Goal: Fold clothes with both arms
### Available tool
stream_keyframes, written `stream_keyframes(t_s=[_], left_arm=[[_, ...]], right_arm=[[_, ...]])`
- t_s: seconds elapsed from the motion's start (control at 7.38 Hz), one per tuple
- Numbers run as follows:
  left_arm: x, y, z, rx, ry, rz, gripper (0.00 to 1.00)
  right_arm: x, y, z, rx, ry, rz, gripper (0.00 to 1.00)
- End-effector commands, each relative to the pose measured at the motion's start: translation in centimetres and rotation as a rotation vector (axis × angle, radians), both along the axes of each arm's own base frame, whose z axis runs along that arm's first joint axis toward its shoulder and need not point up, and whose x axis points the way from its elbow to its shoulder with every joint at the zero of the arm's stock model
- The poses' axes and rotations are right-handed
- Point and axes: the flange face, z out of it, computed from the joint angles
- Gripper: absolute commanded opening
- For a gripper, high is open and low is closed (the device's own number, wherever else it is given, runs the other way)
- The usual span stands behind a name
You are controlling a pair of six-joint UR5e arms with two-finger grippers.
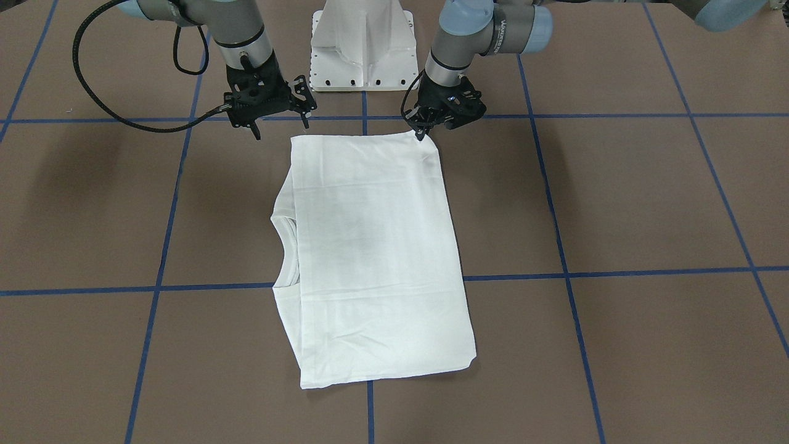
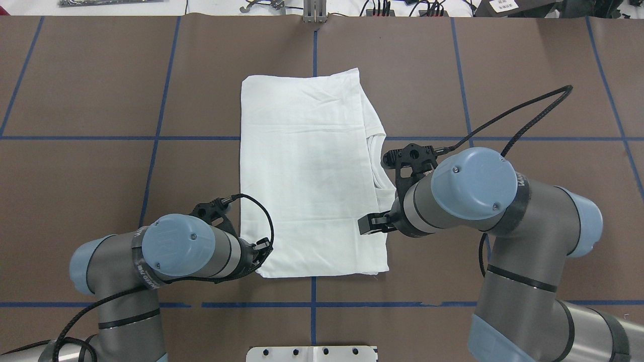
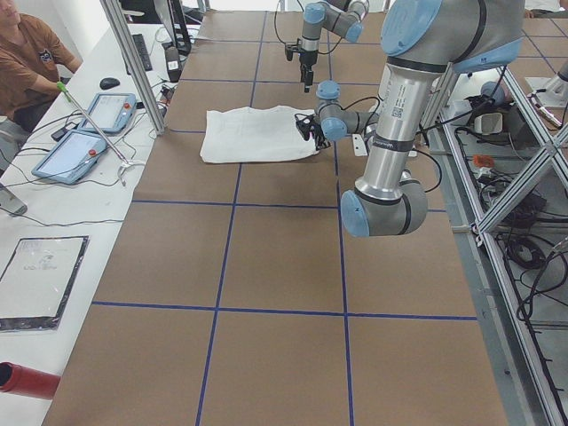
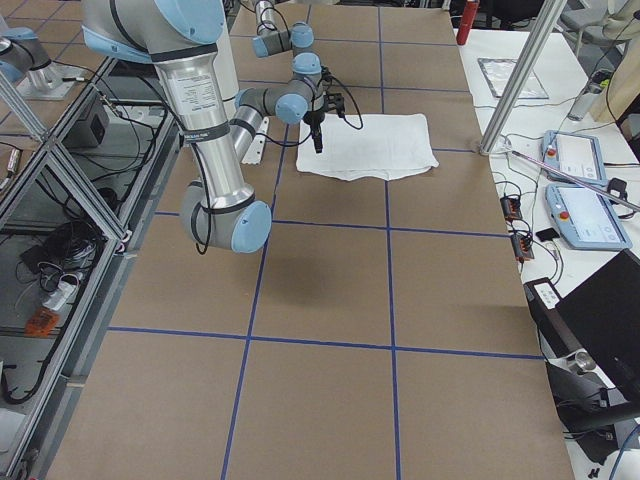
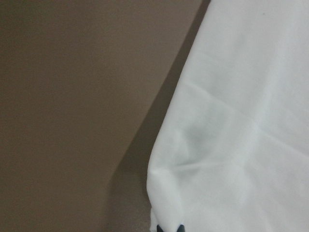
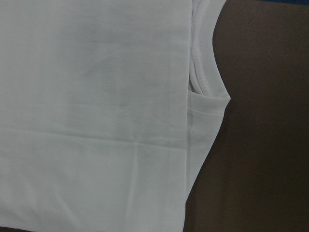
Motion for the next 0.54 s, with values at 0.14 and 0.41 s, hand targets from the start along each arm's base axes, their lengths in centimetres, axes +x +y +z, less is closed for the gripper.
stream_keyframes(t_s=[0.14, 0.41], left_arm=[[-0.3, -0.3, -0.2, 0.000, 0.000, -0.003, 0.00], [-0.3, -0.3, -0.2, 0.000, 0.000, -0.003, 0.00]], right_arm=[[-4.1, 4.2, 0.1, -0.218, -0.003, 0.194, 1.00], [-6.6, 4.6, 1.1, -0.364, 0.012, 0.342, 1.00]])
